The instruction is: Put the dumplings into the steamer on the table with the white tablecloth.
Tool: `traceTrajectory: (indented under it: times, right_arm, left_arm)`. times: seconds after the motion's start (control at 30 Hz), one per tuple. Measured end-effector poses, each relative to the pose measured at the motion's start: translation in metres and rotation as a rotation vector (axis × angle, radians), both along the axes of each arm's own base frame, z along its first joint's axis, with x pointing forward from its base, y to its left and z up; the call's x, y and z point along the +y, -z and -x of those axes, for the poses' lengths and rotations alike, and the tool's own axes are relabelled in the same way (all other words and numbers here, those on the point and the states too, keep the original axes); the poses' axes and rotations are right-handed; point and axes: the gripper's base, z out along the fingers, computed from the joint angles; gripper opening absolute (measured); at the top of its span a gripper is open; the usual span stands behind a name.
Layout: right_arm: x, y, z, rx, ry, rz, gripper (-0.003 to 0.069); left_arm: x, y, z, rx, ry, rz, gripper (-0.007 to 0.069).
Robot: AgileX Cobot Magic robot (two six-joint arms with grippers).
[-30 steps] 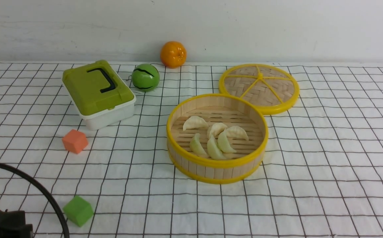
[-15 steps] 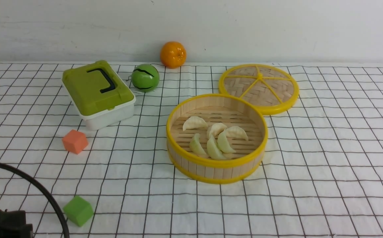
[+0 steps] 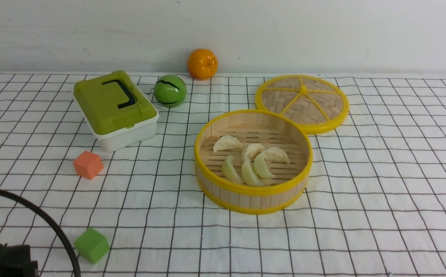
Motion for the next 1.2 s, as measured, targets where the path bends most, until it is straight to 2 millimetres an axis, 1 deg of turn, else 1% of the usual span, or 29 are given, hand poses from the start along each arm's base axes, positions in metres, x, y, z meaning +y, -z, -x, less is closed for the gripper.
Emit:
traceTrajectory:
  times: [0.1,0.13,0.17,0.3,0.97,1.07,1.13,1.2]
  right_arm:
    - [0.001,0.013,0.001,0.145,-0.009,-0.022,-0.0011]
    - [0.001,0.013,0.001,0.145,-0.01,-0.025,-0.0011]
    - [0.002,0.018,0.003,0.203,-0.015,-0.038,-0.0011]
    - [0.003,0.022,0.004,0.264,-0.024,-0.073,-0.0011]
    - [0.004,0.022,0.005,0.274,-0.027,-0.081,0.0001]
    - [0.004,0.022,0.005,0.274,-0.027,-0.081,0.0003]
    - [0.004,0.022,0.005,0.274,-0.027,-0.081,0.0006]
    - [0.004,0.022,0.005,0.274,-0.027,-0.081,0.0007]
  left_arm:
    - [0.0,0.0,0.0,0.0,0.0,0.0,0.0164]
    - [0.0,0.0,0.0,0.0,0.0,0.0,0.0164]
    - [0.0,0.0,0.0,0.0,0.0,0.0,0.0164]
    - [0.0,0.0,0.0,0.0,0.0,0.0,0.0164]
    - [0.0,0.001,0.001,-0.006,0.002,0.003,0.0169]
    - [0.002,0.005,0.005,-0.018,0.005,0.007,0.0173]
    - [0.009,0.01,0.018,-0.068,0.007,0.003,0.0174]
    - [0.013,0.01,0.026,-0.115,0.007,-0.011,0.0175]
